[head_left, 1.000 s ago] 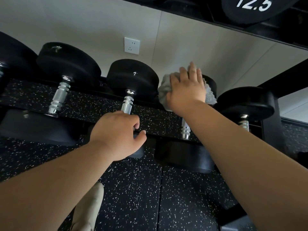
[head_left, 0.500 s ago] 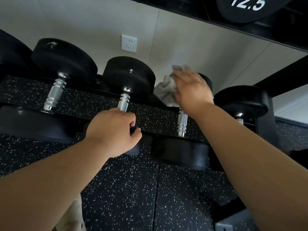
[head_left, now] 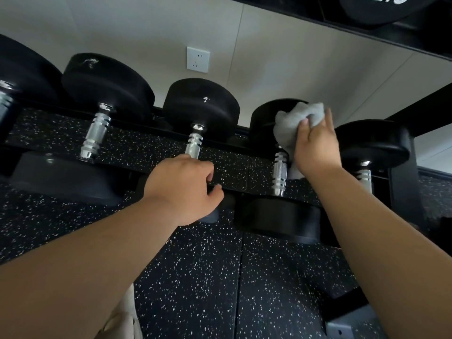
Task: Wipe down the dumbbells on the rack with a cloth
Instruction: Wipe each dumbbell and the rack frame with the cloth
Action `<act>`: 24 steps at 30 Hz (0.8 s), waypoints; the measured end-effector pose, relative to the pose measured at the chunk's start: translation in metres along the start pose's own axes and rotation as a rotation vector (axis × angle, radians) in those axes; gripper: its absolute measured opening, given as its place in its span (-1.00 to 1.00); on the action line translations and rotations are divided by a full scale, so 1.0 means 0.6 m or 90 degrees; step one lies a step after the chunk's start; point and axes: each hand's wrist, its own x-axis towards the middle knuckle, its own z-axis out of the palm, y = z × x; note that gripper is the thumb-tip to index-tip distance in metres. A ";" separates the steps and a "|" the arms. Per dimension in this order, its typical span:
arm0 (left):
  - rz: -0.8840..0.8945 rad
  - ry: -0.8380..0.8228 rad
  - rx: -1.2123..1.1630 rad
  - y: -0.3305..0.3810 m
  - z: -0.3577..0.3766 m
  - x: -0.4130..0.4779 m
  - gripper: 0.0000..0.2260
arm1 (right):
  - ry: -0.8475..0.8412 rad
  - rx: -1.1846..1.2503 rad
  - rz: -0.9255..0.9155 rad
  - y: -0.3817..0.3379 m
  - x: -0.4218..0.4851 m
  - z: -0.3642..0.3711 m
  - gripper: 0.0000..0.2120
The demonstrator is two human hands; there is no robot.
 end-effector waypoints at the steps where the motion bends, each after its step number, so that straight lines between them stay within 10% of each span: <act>1: 0.001 0.002 0.000 0.000 -0.001 0.000 -0.64 | 0.003 -0.038 -0.027 -0.012 0.004 0.006 -0.40; 8: -0.005 -0.008 -0.009 0.003 -0.006 0.000 -0.64 | -0.070 -0.095 -0.224 -0.063 -0.028 0.005 -0.44; 13: -0.017 -0.002 -0.043 0.002 -0.010 -0.002 -0.66 | -0.186 0.229 -0.003 -0.123 -0.110 -0.017 -0.46; 24: -0.029 -0.003 -0.028 0.001 -0.050 -0.023 -0.73 | -0.273 0.340 0.220 -0.175 -0.258 -0.019 -0.36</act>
